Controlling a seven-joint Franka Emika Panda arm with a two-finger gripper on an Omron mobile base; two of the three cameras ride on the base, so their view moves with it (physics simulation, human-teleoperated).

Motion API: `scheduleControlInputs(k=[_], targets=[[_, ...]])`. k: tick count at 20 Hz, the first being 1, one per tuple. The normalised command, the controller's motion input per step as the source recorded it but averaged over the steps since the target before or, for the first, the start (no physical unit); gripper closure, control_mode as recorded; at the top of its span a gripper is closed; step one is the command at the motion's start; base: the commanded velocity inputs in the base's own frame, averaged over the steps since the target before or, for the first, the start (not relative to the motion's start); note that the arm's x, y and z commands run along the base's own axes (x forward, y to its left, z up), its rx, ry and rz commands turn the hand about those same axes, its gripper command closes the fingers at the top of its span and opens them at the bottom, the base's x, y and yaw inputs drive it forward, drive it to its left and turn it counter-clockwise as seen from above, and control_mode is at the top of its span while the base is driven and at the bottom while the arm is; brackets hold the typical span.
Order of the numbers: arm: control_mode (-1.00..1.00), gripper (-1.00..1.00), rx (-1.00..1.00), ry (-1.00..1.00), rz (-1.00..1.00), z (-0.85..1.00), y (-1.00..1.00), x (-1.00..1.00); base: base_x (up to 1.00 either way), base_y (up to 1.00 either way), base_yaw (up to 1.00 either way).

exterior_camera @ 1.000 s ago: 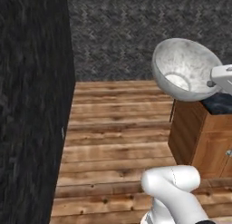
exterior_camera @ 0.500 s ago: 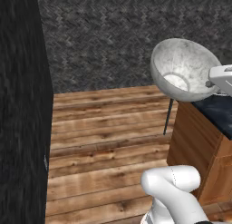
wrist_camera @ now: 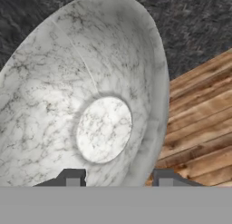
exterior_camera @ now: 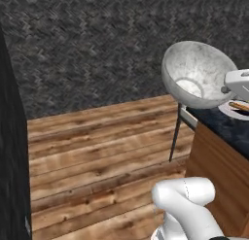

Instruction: Take the smaller bowl and place it next to the appetizer plate on the dining counter , and place the larger bowl next to the plate with cooked food.

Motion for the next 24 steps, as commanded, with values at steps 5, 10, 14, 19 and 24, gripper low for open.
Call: scheduleControlInputs(k=[5, 10, 14, 19, 24], targets=[[1.00, 1.00, 0.00, 0.00, 0.00, 0.00, 0.00, 0.00, 1.00, 0.38, -0.33], [1.00, 1.00, 0.00, 0.00, 0.00, 0.00, 0.00, 0.00, 0.84, 0.38, -0.38], [1.00, 1.00, 0.00, 0.00, 0.00, 0.00, 0.00, 0.00, 0.45, 0.28, -0.45], [1.00, 1.00, 0.00, 0.00, 0.00, 0.00, 0.00, 0.00, 0.35, 0.42, -0.49], [1.00, 1.00, 0.00, 0.00, 0.00, 0.00, 0.00, 0.00, 0.81, 0.78, -0.53]])
